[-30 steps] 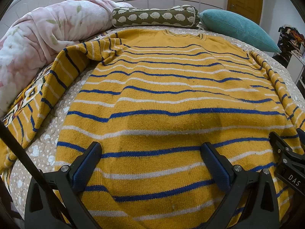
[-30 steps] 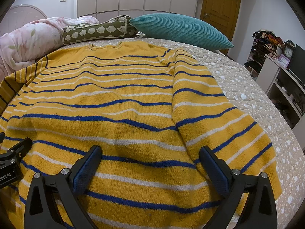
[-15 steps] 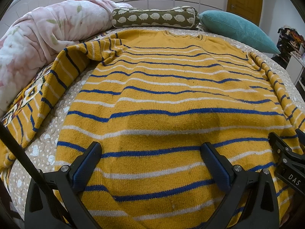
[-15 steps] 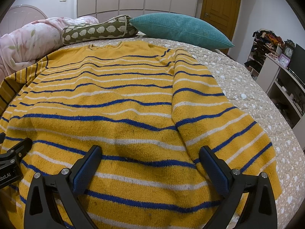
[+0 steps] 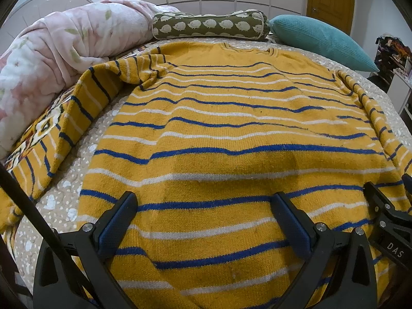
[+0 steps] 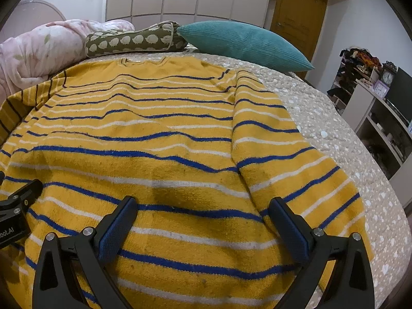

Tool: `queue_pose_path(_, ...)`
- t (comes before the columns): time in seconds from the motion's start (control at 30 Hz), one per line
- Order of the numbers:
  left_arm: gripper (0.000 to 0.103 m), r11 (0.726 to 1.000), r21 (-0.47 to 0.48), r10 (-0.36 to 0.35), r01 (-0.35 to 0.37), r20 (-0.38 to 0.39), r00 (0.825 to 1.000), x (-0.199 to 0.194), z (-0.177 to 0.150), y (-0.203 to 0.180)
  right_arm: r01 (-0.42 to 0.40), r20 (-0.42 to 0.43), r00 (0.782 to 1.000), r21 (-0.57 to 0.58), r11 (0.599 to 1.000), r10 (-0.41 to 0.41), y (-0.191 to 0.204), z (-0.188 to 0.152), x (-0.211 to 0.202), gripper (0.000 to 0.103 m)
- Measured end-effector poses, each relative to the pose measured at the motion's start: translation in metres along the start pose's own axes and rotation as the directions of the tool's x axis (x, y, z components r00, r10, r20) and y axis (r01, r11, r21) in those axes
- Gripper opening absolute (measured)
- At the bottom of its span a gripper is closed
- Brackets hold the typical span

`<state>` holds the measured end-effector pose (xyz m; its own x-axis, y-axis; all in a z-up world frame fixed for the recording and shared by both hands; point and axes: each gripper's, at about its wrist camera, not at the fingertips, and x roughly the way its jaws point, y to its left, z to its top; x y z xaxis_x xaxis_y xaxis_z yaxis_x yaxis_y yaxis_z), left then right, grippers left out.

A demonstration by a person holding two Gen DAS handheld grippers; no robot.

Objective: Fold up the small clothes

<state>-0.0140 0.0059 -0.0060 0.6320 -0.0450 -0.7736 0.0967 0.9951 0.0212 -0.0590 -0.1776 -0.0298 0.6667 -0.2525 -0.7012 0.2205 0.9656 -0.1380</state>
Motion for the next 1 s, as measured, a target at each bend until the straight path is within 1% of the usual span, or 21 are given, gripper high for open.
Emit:
queue_pose_path(0.13, 0.103, 1.0, 0.003, 0.008, -0.008, -0.007, 1.0, 0.001, 0.0, 0.0, 0.002, 0.008, 1.0, -0.002, 1.0, -0.002, 0.001, -0.001, -0.002, 0.103)
queue_pose_path(0.23, 0.103, 1.0, 0.007, 0.018, -0.017, -0.031, 0.999, 0.004, 0.002, -0.002, -0.013, 0.013, 1.0, 0.011, 1.0, 0.013, -0.001, -0.003, -0.004, 0.103)
queue_pose_path(0.3, 0.103, 1.0, -0.001, 0.011, -0.011, -0.042, 0.999, 0.007, 0.003, -0.001, -0.015, 0.018, 1.0, 0.011, 1.0, 0.015, -0.002, -0.004, -0.006, 0.103)
queue_pose_path(0.4, 0.103, 1.0, -0.008, -0.019, 0.019, -0.028, 0.999, 0.003, 0.002, 0.002, -0.021, 0.011, 1.0, 0.012, 1.0, 0.021, -0.003, -0.004, -0.004, 0.103)
queue_pose_path(0.43, 0.102, 0.999, -0.025, -0.048, 0.047, -0.032, 0.998, -0.001, 0.003, 0.008, -0.025, 0.004, 1.0, 0.014, 1.0, 0.025, -0.003, -0.003, -0.003, 0.103)
queue_pose_path(0.5, 0.098, 0.996, -0.06, -0.074, 0.072, -0.03, 0.997, -0.012, 0.003, 0.016, -0.034, -0.002, 0.999, 0.018, 0.999, 0.034, -0.005, -0.003, -0.002, 0.103)
queue_pose_path(0.53, 0.098, 0.992, -0.083, -0.097, 0.096, -0.008, 0.995, -0.025, 0.003, 0.025, -0.038, -0.004, 0.999, 0.019, 0.999, 0.038, -0.005, -0.002, -0.002, 0.103)
queue_pose_path(0.6, 0.098, 0.99, -0.095, -0.1, 0.102, 0.027, 0.995, -0.045, 0.001, 0.039, -0.049, -0.006, 0.999, 0.022, 0.999, 0.049, -0.007, -0.003, -0.002, 0.103)
queue_pose_path(0.7, 0.098, 0.99, -0.111, -0.081, 0.088, 0.064, 0.995, -0.069, -0.003, 0.067, -0.062, -0.011, 0.998, 0.029, 0.998, 0.062, -0.008, -0.002, -0.001, 0.103)
queue_pose_path(0.77, 0.098, 0.986, -0.133, -0.089, 0.096, 0.06, 0.994, -0.075, -0.009, 0.083, -0.068, -0.014, 0.998, 0.029, 0.997, 0.068, -0.009, -0.002, -0.001, 0.103)
queue_pose_path(0.83, 0.098, 0.976, -0.167, -0.137, 0.139, 0.024, 0.99, -0.075, -0.018, 0.099, -0.075, -0.017, 0.997, 0.031, 0.997, 0.075, -0.01, -0.001, 0.0, 0.103)
queue_pose_path(0.87, 0.098, 0.968, -0.185, -0.171, 0.168, 0.002, 0.985, -0.073, -0.023, 0.103, -0.078, -0.018, 0.997, 0.032, 0.996, 0.079, -0.01, -0.001, 0.0, 0.103)
queue_pose_path(0.93, 0.098, 0.959, -0.196, -0.212, 0.204, -0.02, 0.977, -0.07, -0.034, 0.104, -0.082, -0.015, 0.996, 0.034, 0.996, 0.082, -0.01, -0.002, 0.0, 0.103)
queue_pose_path(1.0, 0.098, 0.957, -0.191, -0.229, 0.22, -0.031, 0.973, -0.07, -0.044, 0.098, -0.091, -0.011, 0.996, 0.039, 0.995, 0.092, -0.011, -0.002, -0.001, 0.103)
